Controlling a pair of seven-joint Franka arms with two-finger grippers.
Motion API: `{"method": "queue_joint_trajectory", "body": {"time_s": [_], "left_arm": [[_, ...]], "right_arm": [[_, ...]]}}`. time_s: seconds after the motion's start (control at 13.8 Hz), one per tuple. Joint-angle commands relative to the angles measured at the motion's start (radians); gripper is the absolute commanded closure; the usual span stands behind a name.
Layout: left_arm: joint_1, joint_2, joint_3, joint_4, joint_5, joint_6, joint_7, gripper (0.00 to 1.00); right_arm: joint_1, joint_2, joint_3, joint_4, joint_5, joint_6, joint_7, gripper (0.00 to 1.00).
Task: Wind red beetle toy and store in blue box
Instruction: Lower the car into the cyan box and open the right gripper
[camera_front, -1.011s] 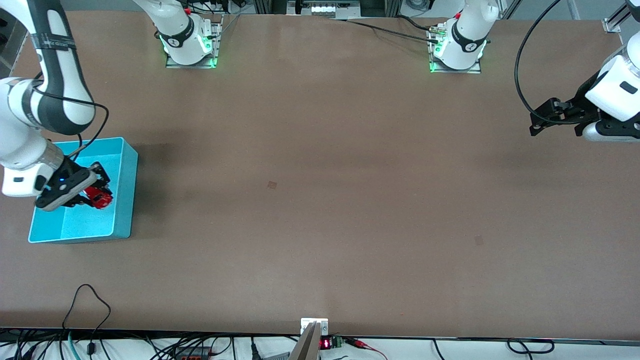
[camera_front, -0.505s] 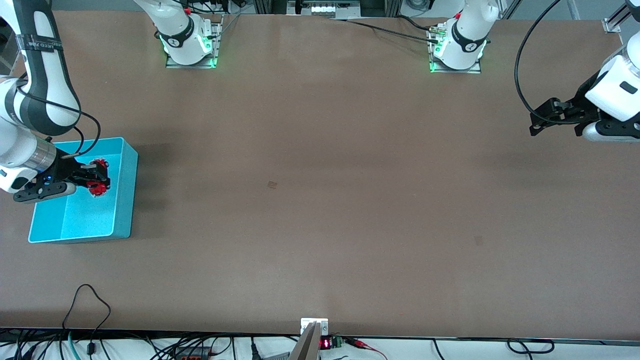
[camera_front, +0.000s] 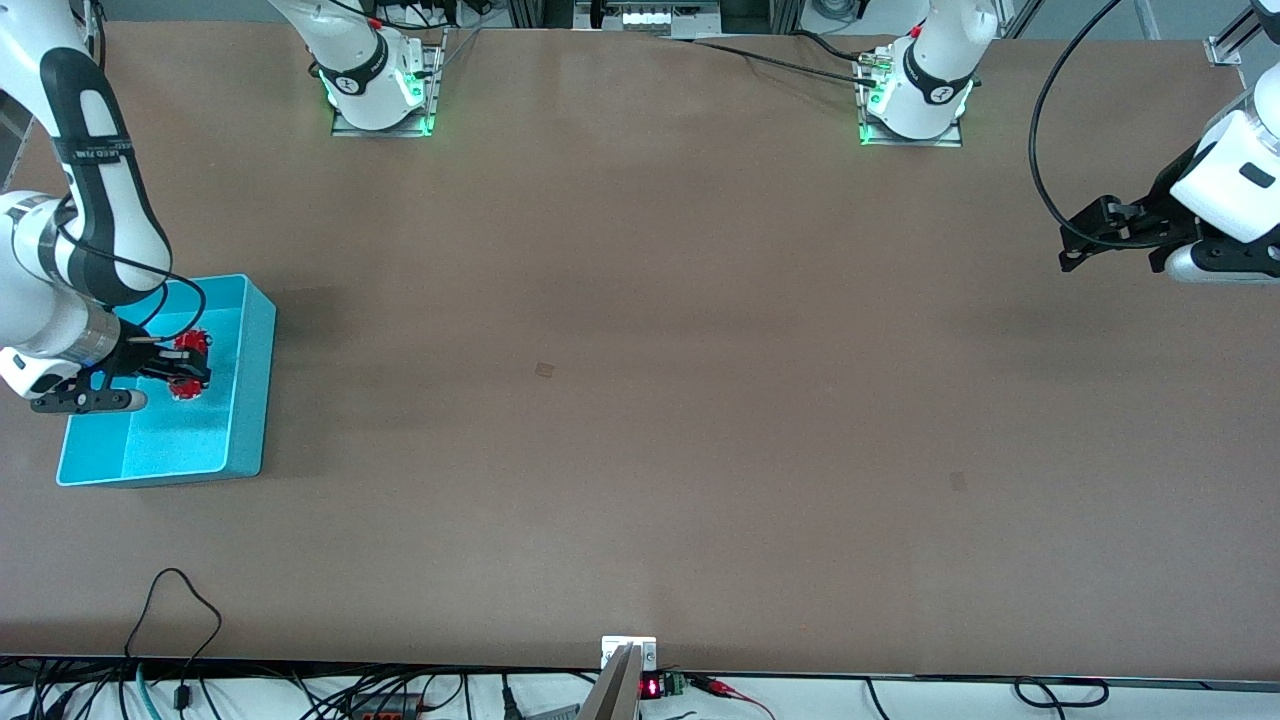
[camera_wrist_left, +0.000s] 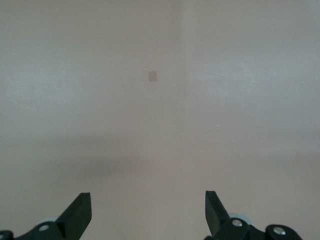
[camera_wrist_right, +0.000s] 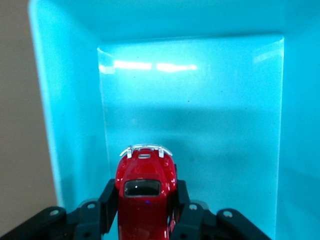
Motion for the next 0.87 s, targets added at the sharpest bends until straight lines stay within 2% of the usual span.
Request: {"method": "queue_joint_trajectory", "body": {"time_s": [0.0,0.14,0.65,0.72,0.79], "left_arm": [[-0.006,0.013,0.009,0.028,-0.014,-0.020,0.005,0.00],[-0.006,0.013,0.009,0.028,-0.014,-0.020,0.006,0.00],[-0.006,0.013,0.009,0.028,-0.014,-0.020,0.005,0.00],[-0.006,0.013,0.009,0.028,-0.014,-0.020,0.006,0.00],[-0.006,0.013,0.009,0.028,-0.014,-0.020,0.006,0.00]], "right_arm": [[-0.026,0.050,0.015,0.024,-0.017,0.074,0.008,1.00],[-0.043,0.082,0.015,0.016,-0.022,0.122,0.006,0.96],[-0.076,0.153,0.015,0.017,-0.011,0.154,-0.020,0.90],[-0.077,0.160,0.015,0.017,-0.011,0.170,-0.020,0.82],[-0.077,0.171,0.017,0.017,-0.010,0.183,-0.021,0.69]]}}
